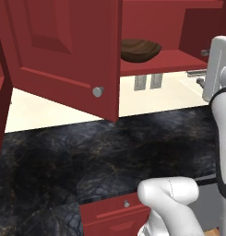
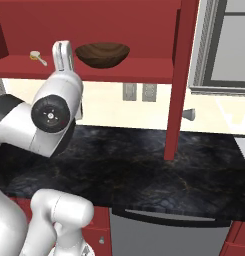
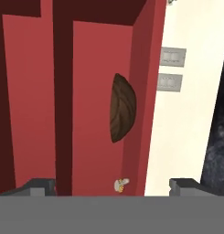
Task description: Pick the mug and place it in the sink. Pick the bowl and place it in the open cabinet and then close the cabinet.
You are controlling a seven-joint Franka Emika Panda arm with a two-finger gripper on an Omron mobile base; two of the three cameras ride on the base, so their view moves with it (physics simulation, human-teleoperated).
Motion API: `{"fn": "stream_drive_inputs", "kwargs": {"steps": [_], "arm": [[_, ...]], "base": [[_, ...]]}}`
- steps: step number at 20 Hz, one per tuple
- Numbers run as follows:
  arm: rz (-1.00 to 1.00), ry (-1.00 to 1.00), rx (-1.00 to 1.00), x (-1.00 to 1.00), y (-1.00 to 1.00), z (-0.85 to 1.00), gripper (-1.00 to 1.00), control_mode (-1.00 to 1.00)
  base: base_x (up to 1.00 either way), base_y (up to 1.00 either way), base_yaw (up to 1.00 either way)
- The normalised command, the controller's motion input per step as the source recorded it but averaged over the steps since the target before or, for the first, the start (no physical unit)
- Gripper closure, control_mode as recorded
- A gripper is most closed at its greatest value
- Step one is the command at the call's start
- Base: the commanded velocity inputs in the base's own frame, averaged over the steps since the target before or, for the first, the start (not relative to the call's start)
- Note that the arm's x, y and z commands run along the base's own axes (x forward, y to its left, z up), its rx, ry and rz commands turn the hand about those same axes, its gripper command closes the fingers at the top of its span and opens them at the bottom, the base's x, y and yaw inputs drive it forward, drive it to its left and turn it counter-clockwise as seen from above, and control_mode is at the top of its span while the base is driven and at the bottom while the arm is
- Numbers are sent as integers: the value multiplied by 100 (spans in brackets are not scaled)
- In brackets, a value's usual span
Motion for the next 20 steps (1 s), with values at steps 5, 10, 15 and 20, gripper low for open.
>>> {"fn": "stream_drive_inputs", "kwargs": {"steps": [5,10,15,20], "arm": [[0,-1,0,-39,1,2,-100,-100],[0,0,4,-57,-25,0,-100,-100],[-1,0,4,-76,-22,0,-100,-100],[-3,0,6,-74,-28,13,-100,-100]], "base": [[0,0,0],[0,0,0],[0,0,0],[0,0,0]]}}
